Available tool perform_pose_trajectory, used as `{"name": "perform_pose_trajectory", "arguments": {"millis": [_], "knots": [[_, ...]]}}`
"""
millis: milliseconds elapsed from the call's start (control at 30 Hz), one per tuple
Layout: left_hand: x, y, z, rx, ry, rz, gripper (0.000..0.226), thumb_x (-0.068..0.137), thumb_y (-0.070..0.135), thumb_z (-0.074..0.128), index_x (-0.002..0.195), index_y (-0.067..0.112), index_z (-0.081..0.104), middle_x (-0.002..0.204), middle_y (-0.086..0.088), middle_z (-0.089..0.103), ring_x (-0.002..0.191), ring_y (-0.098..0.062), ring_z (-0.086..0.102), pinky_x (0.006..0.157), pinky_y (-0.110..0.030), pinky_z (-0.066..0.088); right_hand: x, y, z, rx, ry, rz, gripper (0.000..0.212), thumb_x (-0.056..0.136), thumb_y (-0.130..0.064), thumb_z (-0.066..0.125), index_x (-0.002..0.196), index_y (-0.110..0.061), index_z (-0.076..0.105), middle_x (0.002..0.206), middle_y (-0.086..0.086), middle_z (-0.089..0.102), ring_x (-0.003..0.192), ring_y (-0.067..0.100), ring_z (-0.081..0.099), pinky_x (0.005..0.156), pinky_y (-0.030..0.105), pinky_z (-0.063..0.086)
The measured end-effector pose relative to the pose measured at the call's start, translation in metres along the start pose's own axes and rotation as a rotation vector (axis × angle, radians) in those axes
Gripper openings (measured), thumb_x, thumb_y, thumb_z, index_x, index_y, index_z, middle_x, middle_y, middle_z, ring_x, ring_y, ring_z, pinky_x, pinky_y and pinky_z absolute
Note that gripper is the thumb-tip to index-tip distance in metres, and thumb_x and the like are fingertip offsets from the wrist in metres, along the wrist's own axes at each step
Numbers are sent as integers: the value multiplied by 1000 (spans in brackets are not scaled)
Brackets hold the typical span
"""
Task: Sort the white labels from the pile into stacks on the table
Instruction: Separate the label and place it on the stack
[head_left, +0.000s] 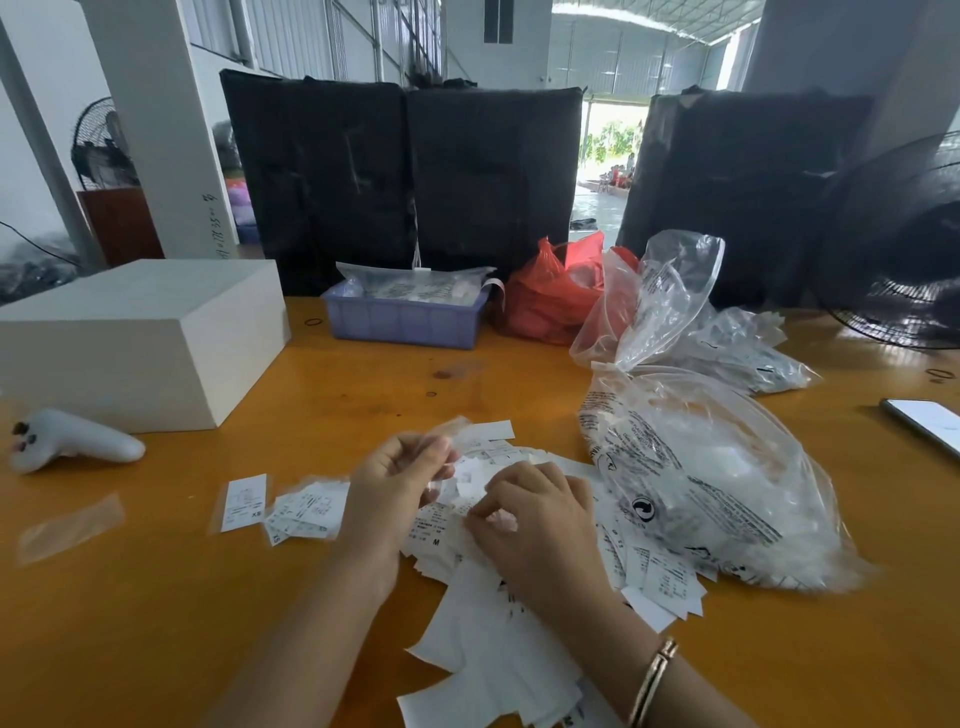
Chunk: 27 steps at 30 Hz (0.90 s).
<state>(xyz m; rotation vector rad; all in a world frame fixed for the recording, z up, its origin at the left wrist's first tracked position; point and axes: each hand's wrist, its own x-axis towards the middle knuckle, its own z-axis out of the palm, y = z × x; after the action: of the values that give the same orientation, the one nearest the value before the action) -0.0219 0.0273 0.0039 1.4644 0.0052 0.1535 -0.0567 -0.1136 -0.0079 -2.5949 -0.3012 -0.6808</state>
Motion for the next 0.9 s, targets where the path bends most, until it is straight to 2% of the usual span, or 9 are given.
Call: {"name": "perform_pose_trajectory", "arguments": {"millis": [67,133,233,300,400,533,633,800,900], "knots": [[0,1,0,-9,1,-12,5,88,26,65,88,21,67,81,10,74,71,0,67,60,-18,49,2,1,0,243,-50,142,17,82,-38,68,68,-37,61,92,-24,57,99,0,48,92,26,21],[-1,2,0,-28,-1,-28,7,89,27,64,87,22,68,82,9,74,72,0,68,65,-22,47,3,3,-3,478,-29,239,19,81,-35,69,65,-38,59,88,-22,62,97,1,55,97,34,33],[-1,3,1,-74,1,-53,8,88,27,64,83,23,69,81,8,74,71,-1,68,68,-26,46,3,5,-8,717,52,341,10,82,-32,68,72,-31,66,80,-16,68,79,-3,60,77,23,47],[-3,5,1,-116,-5,-80,8,85,28,66,79,24,69,80,8,74,70,-2,68,70,-27,46,3,7,-10,803,111,375,10,87,-25,66,76,-25,66,73,-19,66,65,-5,56,62,13,44],[-5,10,0,-281,-120,-156,8,68,35,70,68,27,72,81,10,73,78,-6,68,73,-28,49,4,12,-12,882,185,391,9,89,-19,63,81,-21,64,63,-14,62,54,0,52,52,14,43],[-7,12,-2,-460,-302,-258,30,70,31,69,99,24,73,107,5,72,89,-12,68,72,-27,54,5,18,-17,1000,285,382,9,90,-10,61,83,-15,62,68,-1,69,59,14,67,53,17,50],[-8,13,-1,-475,-342,-305,48,71,26,68,115,9,60,105,2,73,89,-13,71,68,-23,56,3,20,-16,955,296,313,11,87,-7,64,84,-18,64,79,-1,73,75,14,70,66,23,56],[-10,12,0,-447,-453,-294,37,72,25,68,105,12,59,110,-1,72,102,-15,69,78,-23,56,-3,17,-10,735,222,170,22,88,-11,65,92,-32,64,77,-20,68,75,-4,64,63,11,48],[-10,10,1,-419,-474,-308,35,71,23,71,99,6,58,110,-13,71,98,-21,70,76,-24,57,-3,15,-8,637,236,135,40,87,-1,63,91,-40,60,84,-22,66,84,-2,65,70,10,50]]}}
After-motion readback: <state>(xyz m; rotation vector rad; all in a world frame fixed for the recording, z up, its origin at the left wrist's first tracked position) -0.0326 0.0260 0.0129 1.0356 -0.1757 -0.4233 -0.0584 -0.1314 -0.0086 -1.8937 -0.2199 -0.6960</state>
